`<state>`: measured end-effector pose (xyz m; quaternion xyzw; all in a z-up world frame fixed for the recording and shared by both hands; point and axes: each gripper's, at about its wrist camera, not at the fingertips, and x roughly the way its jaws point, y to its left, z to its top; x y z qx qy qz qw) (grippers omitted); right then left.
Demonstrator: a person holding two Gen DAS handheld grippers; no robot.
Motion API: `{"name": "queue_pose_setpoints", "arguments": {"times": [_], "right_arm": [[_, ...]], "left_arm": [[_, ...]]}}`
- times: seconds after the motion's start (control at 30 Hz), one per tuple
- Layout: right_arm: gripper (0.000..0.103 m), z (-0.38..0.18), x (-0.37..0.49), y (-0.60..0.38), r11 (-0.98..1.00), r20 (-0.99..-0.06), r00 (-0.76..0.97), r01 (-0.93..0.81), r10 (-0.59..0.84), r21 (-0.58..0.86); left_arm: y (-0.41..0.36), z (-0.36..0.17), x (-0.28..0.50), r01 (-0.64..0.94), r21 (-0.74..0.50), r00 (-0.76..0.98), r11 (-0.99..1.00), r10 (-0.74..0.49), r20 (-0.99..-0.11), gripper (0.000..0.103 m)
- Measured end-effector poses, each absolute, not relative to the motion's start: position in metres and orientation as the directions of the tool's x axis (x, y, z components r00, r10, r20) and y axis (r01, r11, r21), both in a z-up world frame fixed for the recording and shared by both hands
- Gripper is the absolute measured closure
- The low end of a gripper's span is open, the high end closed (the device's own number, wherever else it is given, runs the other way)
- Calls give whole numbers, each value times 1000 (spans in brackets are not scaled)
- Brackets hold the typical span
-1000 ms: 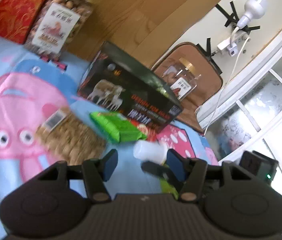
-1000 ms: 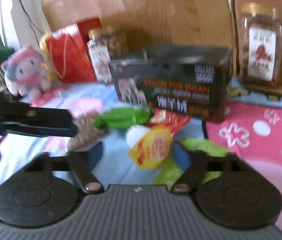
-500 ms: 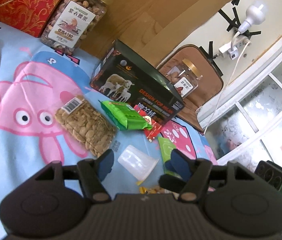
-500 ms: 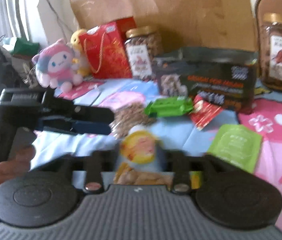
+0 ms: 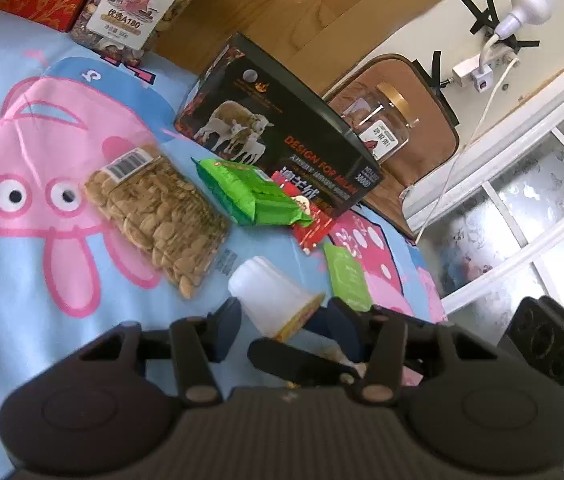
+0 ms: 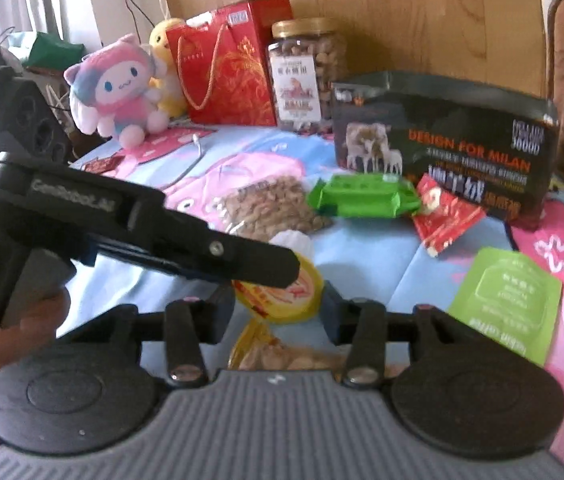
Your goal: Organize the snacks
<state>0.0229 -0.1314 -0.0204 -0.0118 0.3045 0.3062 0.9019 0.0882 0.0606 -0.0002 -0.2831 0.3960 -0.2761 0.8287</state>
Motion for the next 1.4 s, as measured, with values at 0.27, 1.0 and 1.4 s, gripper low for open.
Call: {"name": "queue_pose_setpoints", "arguments": {"times": [0.27,1.0,1.4], "right_arm": [[55,25,36,-149,856,-375,782,-512,498,68],[51,10,65,-232,877,-360,817,-331,451,347],[44,-39,3,-245,890,-448,819,-154,358,430]], "left_arm": [[35,61,127,373,-619,583,691,-694,-422,54],[73,43,138,283,-664,658,692,-644,-390,44],[16,7,107,336,-651,485,681,-717,-500,44]]}}
